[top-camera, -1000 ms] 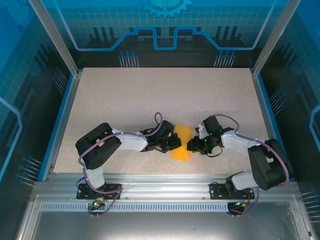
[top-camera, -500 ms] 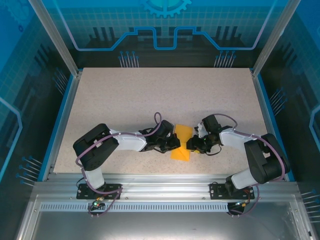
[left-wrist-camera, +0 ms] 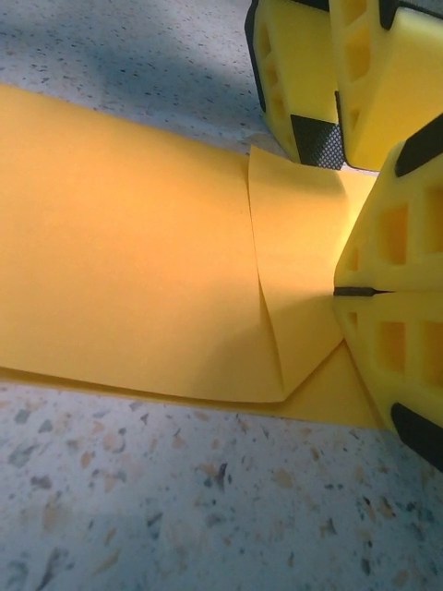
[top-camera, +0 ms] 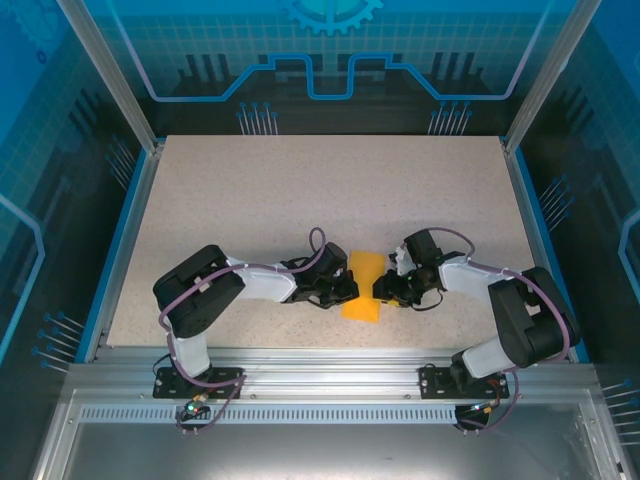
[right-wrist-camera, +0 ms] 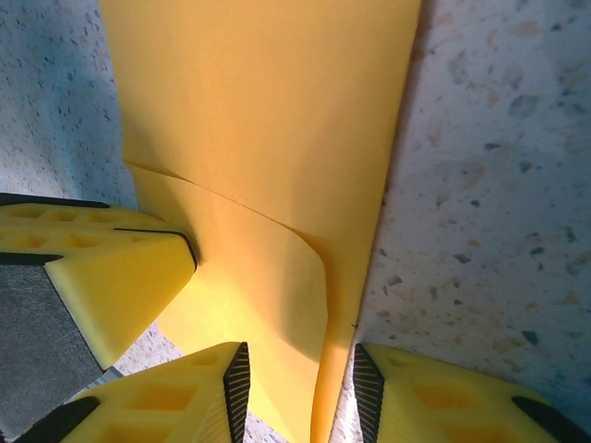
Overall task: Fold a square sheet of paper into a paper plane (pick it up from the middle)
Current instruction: Turn over the paper at the bottom-center of the table.
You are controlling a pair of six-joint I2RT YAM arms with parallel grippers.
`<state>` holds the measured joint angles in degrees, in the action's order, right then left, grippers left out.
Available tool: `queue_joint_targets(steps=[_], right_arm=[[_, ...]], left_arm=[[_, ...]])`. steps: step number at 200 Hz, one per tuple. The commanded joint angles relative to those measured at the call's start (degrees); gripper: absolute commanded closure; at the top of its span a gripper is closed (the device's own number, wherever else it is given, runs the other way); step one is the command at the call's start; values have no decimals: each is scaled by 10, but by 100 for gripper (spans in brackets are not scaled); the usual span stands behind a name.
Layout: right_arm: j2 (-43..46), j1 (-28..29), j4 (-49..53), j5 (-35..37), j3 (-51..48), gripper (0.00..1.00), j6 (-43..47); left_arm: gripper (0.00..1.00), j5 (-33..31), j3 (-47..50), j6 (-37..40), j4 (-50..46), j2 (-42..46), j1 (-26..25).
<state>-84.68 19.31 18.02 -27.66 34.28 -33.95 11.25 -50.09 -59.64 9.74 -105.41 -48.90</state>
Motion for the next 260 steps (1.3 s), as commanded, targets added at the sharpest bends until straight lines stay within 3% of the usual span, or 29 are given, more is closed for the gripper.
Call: queue_joint_targets(steps=[1, 86, 167, 232, 260], right_arm=[[-14, -5, -36, -30, 6, 63, -10], [-10, -5, -42, -39, 2, 66, -12], [20, -25, 6, 59, 24, 59, 4], [-30, -24, -36, -7, 30, 58, 3], [-38, -21, -41, -3, 21, 59, 1]], left_arm=[[97, 0, -11, 8, -19, -11, 2], [97, -2, -13, 7, -20, -5, 2], [97, -8, -9, 5, -25, 0, 2], [97, -7, -10, 2, -22, 1, 2], [97, -5, -10, 1, -20, 0, 2]])
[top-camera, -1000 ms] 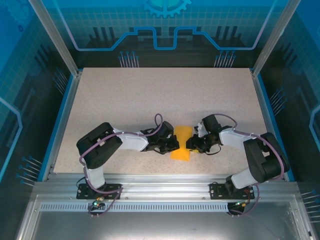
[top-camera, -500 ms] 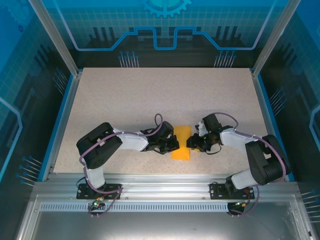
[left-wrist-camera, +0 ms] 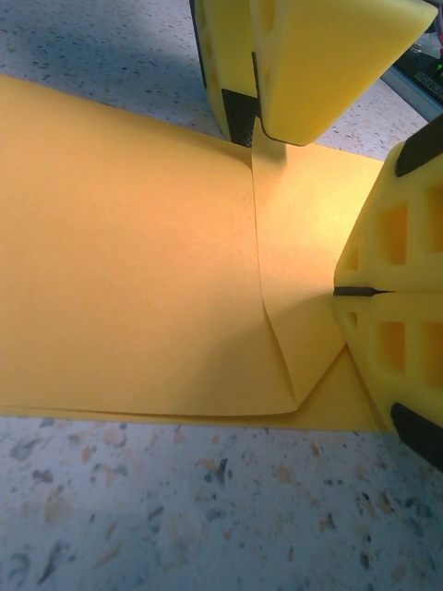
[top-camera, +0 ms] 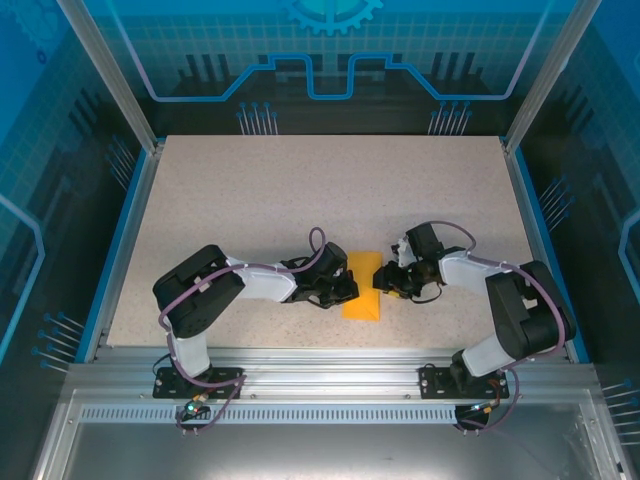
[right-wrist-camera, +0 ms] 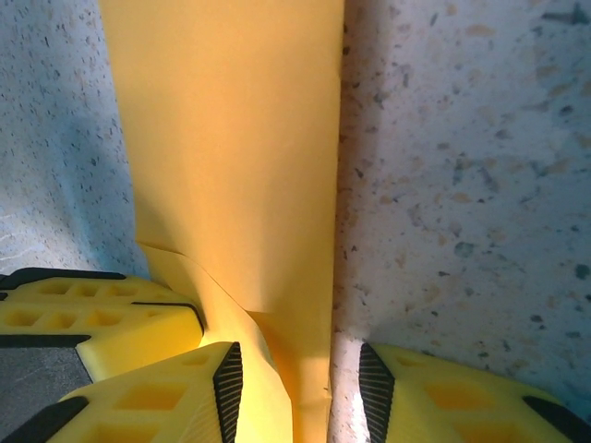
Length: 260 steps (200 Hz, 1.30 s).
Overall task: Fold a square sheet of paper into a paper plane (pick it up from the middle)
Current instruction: Turn over the paper at the bottom-center of the table.
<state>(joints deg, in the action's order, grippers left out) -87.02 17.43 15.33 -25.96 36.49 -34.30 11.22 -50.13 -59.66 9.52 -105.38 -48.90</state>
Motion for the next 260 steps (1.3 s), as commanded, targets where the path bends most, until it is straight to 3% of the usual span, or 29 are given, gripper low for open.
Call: queue_joint_targets(steps=[1, 51, 260], right_arm=[[-15, -2, -14, -21, -1, 59, 4], [-12, 12, -24, -48, -10, 66, 6], [35, 17, -43, -74, -50, 69, -6]], left_arm=[[97, -5, -9, 2, -18, 0, 2], [97, -7, -5, 1, -18, 3, 2], [97, -21, 18, -7, -11, 32, 3]])
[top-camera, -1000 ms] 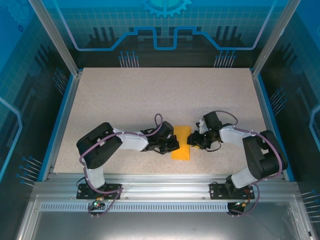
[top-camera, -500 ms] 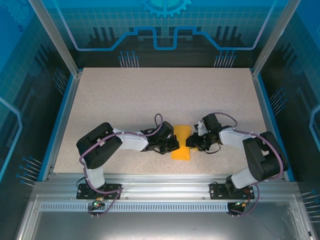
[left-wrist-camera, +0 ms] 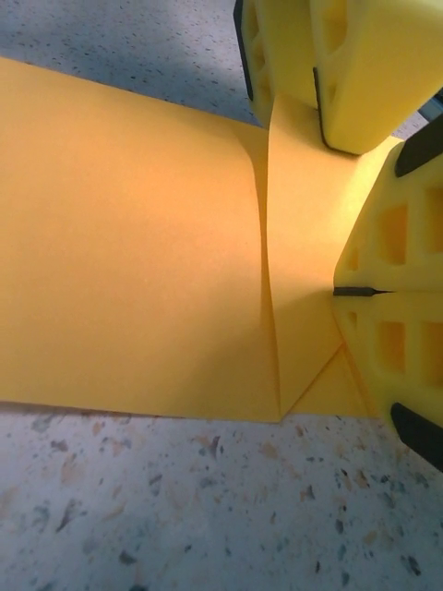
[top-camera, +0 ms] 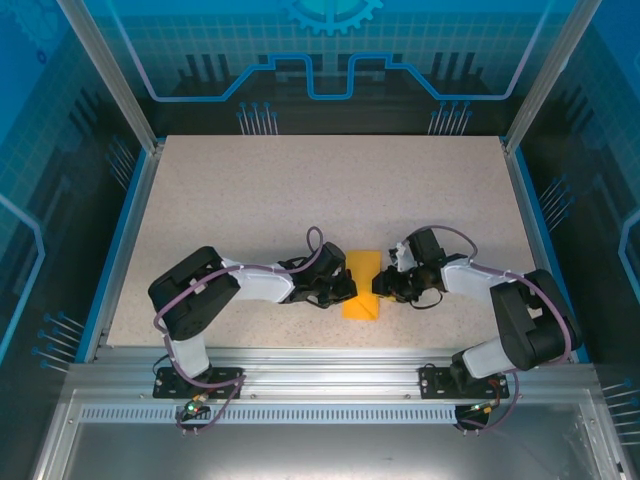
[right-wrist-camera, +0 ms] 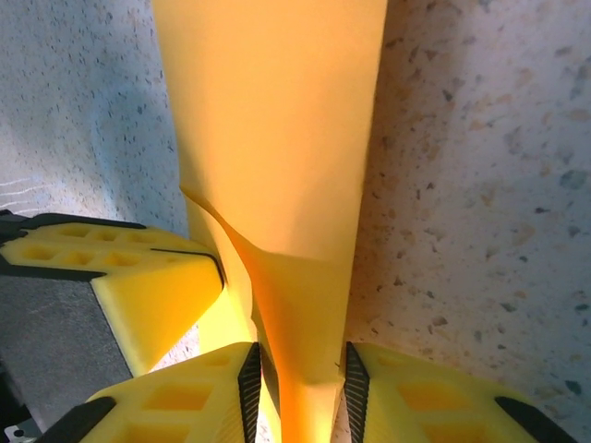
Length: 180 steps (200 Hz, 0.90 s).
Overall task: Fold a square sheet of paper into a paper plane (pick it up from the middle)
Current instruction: Turn over the paper at the bottom-center of the table.
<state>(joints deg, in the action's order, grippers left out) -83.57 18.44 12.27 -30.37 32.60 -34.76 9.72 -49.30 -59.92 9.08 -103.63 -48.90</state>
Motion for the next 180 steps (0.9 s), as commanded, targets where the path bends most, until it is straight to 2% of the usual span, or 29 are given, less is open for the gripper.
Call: queue_joint_targets(steps=[1, 49, 118, 152, 180], right_arm=[[1, 7, -13, -31, -12, 69, -1], [1, 7, -30, -39, -19, 72, -11], [-2, 5, -32, -40, -17, 87, -4], [26, 5, 22, -24, 3, 99, 21], [67, 5, 103, 33, 30, 100, 41]], left_arm=[[97, -6, 10, -4, -7, 15, 3], [97, -4, 11, -8, -3, 10, 3], [96, -4, 11, -9, -2, 14, 3], [94, -6, 28, -16, 19, 42, 3], [90, -14, 37, -9, 22, 80, 4]])
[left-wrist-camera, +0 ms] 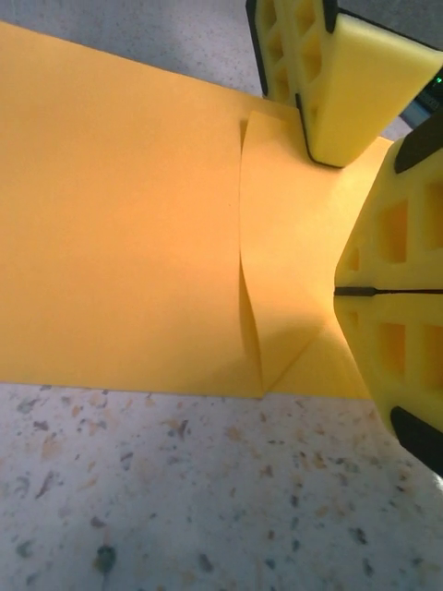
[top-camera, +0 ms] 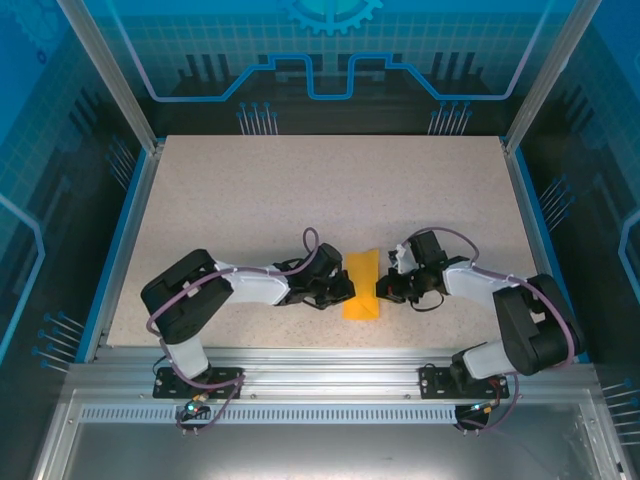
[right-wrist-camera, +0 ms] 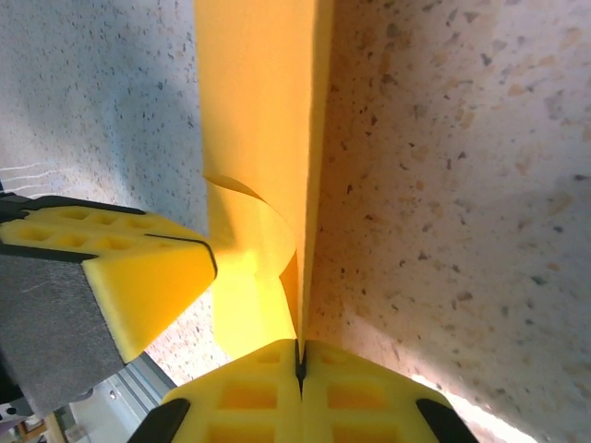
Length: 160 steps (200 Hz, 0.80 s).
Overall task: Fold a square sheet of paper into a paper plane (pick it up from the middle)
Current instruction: Turn over the paper at the bottom-center of the table.
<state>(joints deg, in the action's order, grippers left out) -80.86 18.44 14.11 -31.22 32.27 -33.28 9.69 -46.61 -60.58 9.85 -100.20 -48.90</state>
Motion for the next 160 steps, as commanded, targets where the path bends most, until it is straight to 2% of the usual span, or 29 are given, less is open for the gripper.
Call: queue_joint_targets(steps=[1, 68, 121, 160], right_arm=[[42, 5, 87, 44, 35, 100, 27], [148, 30, 288, 215, 134, 100, 28], [188, 72, 404, 347, 186, 100, -25], [179, 99, 464, 418, 225, 100, -63]], left_arm=[[90, -14, 10, -2, 14, 48, 3], [81, -93, 72, 57, -52, 203, 9], [73, -80, 123, 120, -93, 292, 51], [66, -56, 139, 175, -119, 343, 84]])
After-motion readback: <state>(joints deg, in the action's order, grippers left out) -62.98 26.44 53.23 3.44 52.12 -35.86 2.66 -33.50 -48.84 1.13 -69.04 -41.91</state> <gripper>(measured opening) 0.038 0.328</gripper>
